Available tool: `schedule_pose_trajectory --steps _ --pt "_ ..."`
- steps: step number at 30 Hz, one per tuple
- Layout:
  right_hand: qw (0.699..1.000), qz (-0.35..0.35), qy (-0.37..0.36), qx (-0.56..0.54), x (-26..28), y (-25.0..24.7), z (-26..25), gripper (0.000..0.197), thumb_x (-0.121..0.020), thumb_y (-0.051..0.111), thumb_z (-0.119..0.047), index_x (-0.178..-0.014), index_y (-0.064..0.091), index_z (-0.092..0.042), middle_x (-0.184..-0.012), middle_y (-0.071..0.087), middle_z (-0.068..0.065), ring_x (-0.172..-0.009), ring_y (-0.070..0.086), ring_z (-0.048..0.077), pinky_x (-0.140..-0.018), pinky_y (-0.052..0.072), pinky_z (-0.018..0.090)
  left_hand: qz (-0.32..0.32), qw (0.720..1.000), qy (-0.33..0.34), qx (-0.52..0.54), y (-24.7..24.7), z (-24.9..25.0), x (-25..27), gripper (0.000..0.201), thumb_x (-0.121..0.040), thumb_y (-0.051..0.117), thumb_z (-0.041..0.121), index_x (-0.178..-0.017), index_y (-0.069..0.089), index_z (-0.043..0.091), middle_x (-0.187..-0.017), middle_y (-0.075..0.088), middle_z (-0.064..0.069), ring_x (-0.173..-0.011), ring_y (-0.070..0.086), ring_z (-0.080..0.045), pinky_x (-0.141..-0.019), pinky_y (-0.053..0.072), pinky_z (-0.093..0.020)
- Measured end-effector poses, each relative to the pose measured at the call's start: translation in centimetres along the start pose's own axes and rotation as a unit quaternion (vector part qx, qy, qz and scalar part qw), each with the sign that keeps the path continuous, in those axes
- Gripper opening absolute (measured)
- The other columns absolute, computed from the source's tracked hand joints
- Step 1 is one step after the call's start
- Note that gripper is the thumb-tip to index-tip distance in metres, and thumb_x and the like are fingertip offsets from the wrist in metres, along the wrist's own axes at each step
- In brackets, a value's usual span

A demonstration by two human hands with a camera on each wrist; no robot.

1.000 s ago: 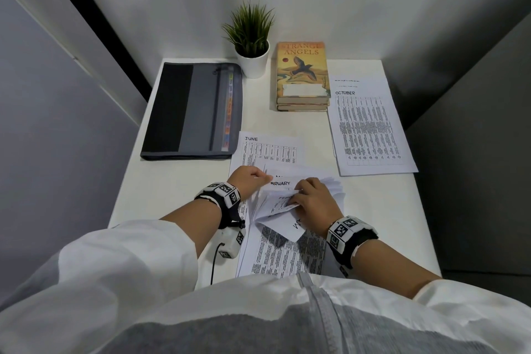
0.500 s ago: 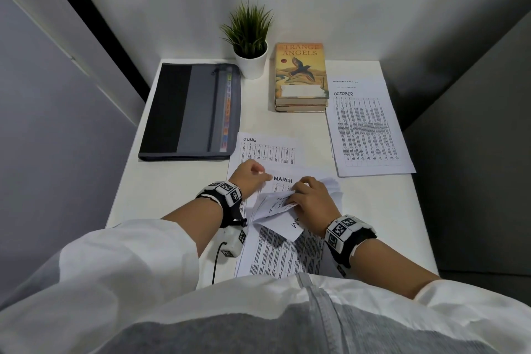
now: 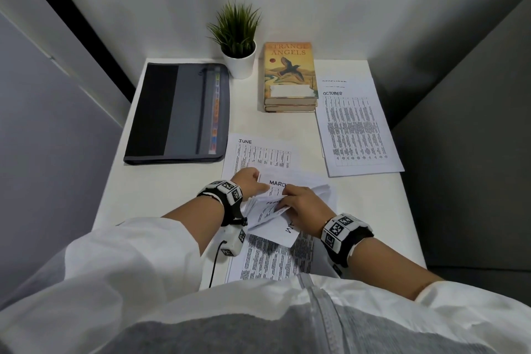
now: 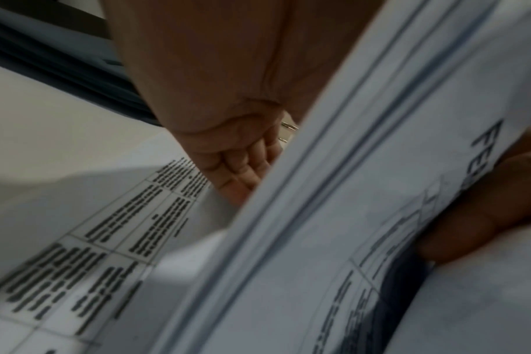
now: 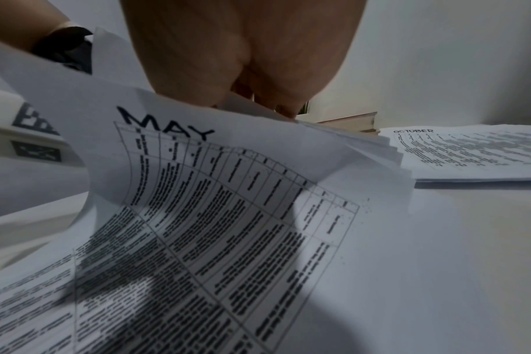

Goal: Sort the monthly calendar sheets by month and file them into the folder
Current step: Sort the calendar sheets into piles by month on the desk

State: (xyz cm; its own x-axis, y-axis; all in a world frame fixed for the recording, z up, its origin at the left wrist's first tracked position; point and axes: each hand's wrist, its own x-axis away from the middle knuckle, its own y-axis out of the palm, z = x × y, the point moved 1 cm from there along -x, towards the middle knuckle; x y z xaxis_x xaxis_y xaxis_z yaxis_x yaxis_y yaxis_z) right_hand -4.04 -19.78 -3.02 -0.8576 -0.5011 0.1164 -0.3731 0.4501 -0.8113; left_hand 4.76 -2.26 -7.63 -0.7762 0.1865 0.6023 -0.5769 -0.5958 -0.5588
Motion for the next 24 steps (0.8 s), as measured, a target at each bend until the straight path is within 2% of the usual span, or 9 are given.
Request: schedule_pose_trajectory --steps 5,7,9,10,12,17,20,22,24 --pt "1.000 -0.003 0.014 0.002 0.0 0.0 0.6 0.015 -0.084 0.066 -0.006 -0.096 0.075 -0.006 -0.099 0.060 0.012 -0.084 0.061 0.032 -0.075 0.050 0.036 0.011 1.000 0.000 0.013 -0.9 -1.3 0.3 0.030 -0.084 0.073 0.019 -0.072 0.046 0.012 -0.068 0.047 -0.004 -0.061 0.044 -0.018 -0.059 0.037 -0.026" --pt "0.999 -0.005 0.032 0.013 0.0 0.0 1.0 0.015 -0.087 0.064 -0.009 -0.099 0.074 -0.007 -0.116 0.057 0.012 -0.093 0.062 0.032 -0.081 0.050 0.034 0.019 0.999 -0.012 0.031 -1.3 -2.2 0.6 0.026 -0.085 0.072 0.018 -0.075 0.049 0.010 -0.071 0.050 -0.007 -0.063 0.047 -0.019 -0.059 0.038 -0.025" --pt "0.999 -0.006 0.041 0.020 -0.1 0.2 1.4 0.016 -0.087 0.063 -0.009 -0.099 0.074 -0.008 -0.136 0.049 0.011 -0.102 0.062 0.031 -0.088 0.049 0.035 0.005 0.998 -0.013 0.063 -1.5 -2.7 1.1 0.017 -0.085 0.070 0.015 -0.077 0.057 0.007 -0.067 0.055 -0.006 -0.058 0.048 -0.019 -0.052 0.038 -0.020" --pt "0.999 -0.002 0.040 0.021 -0.1 0.4 1.4 0.015 -0.087 0.064 -0.008 -0.099 0.073 -0.007 -0.141 0.045 0.011 -0.104 0.062 0.031 -0.090 0.049 0.036 -0.002 0.997 -0.011 0.077 -1.6 -2.7 1.3 0.014 -0.085 0.069 0.013 -0.077 0.061 0.004 -0.066 0.056 -0.006 -0.056 0.048 -0.018 -0.049 0.037 -0.019" --pt "0.999 0.010 0.039 0.023 -0.1 0.7 1.3 0.014 -0.086 0.065 -0.007 -0.097 0.074 -0.006 -0.146 0.041 0.011 -0.106 0.062 0.031 -0.092 0.049 0.038 -0.005 0.996 -0.005 0.091 -1.4 -2.5 1.4 0.011 -0.085 0.067 0.009 -0.083 0.067 -0.002 -0.073 0.060 -0.010 -0.059 0.049 -0.018 -0.055 0.040 -0.022" --pt "0.998 0.020 0.049 0.024 -0.1 1.2 1.3 0.016 -0.086 0.065 -0.009 -0.099 0.074 -0.007 -0.143 0.044 0.012 -0.112 0.058 0.031 -0.095 0.047 0.039 0.000 0.994 0.018 0.107 -1.1 -2.3 1.8 0.017 -0.081 0.074 0.014 -0.093 0.074 0.002 -0.094 0.073 -0.015 -0.076 0.061 -0.020 -0.072 0.051 -0.032" --pt "0.998 0.030 0.051 0.033 0.1 1.4 1.3 0.017 -0.086 0.064 -0.006 -0.100 0.074 -0.007 -0.136 0.049 0.014 -0.114 0.054 0.032 -0.095 0.046 0.039 0.000 0.992 0.028 0.123 -1.0 -2.1 2.0 0.015 -0.081 0.076 0.014 -0.095 0.074 0.010 -0.098 0.074 -0.009 -0.088 0.068 -0.025 -0.082 0.055 -0.034" --pt "0.997 0.037 0.046 0.057 0.2 1.5 1.2 0.019 -0.084 0.065 -0.004 -0.100 0.075 -0.009 -0.119 0.058 0.013 -0.108 0.051 0.035 -0.090 0.046 0.041 -0.001 0.991 0.028 0.134 -1.0 -1.9 2.2 0.017 -0.081 0.077 0.024 -0.093 0.071 0.013 -0.088 0.073 -0.001 -0.082 0.067 -0.021 -0.072 0.056 -0.027" --pt "0.995 0.060 0.034 0.079 0.4 1.5 1.1 0.017 -0.080 0.069 -0.004 -0.095 0.076 -0.010 -0.101 0.062 0.010 -0.098 0.052 0.035 -0.080 0.048 0.042 0.006 0.991 0.010 0.135 -1.2 -1.6 2.6 0.031 -0.082 0.074 0.041 -0.078 0.060 0.015 -0.065 0.060 0.006 -0.059 0.054 -0.014 -0.052 0.043 -0.021"
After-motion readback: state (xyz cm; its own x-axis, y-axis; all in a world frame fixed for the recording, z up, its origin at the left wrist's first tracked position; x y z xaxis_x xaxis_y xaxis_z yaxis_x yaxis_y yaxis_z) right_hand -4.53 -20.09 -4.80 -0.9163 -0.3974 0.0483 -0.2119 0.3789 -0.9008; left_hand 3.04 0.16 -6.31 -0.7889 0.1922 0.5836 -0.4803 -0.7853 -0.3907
